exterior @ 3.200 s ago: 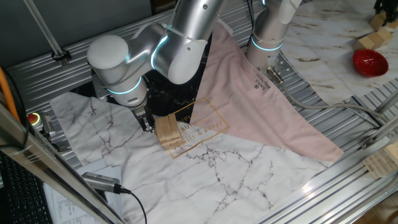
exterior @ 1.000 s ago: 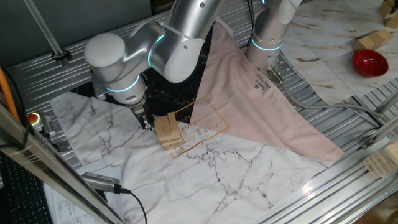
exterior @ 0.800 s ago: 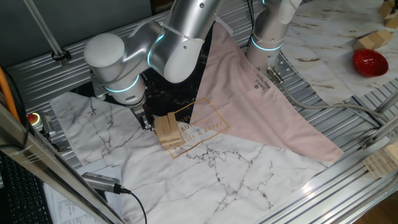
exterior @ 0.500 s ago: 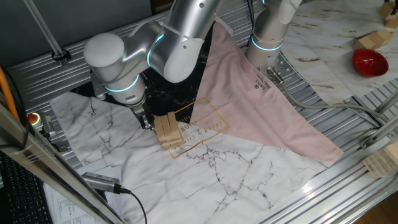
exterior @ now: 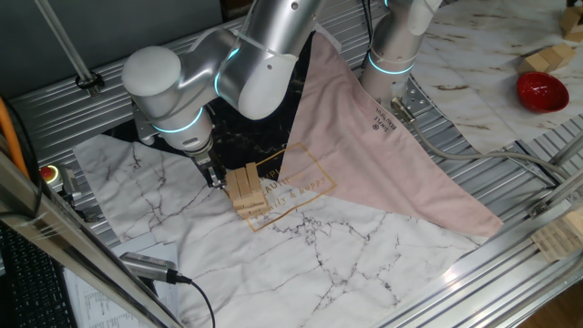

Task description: Play Jenga

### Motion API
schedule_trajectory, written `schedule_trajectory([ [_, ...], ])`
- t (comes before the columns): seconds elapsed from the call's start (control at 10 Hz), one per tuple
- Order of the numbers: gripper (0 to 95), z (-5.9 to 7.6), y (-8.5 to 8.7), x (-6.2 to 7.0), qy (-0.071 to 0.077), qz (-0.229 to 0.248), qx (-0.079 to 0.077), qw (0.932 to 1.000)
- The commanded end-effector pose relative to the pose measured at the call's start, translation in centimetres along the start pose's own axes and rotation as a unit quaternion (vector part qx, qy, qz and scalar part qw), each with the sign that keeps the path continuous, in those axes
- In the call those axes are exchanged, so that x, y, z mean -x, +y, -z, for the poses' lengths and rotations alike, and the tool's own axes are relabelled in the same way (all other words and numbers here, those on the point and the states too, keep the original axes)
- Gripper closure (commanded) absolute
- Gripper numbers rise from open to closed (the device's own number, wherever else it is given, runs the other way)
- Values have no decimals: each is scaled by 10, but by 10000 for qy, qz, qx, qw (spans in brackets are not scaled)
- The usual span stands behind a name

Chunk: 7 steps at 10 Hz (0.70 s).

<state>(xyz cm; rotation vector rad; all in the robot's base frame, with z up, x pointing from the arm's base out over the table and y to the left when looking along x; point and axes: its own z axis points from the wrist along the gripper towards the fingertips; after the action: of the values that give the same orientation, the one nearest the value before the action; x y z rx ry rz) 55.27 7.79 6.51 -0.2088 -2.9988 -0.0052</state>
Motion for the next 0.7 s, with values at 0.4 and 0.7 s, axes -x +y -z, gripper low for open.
schedule_trajectory([
  [0.4,950,-1,0,6,-25,-39,20,10000],
  [0.7,950,1,2,11,-14,-39,24,10000],
])
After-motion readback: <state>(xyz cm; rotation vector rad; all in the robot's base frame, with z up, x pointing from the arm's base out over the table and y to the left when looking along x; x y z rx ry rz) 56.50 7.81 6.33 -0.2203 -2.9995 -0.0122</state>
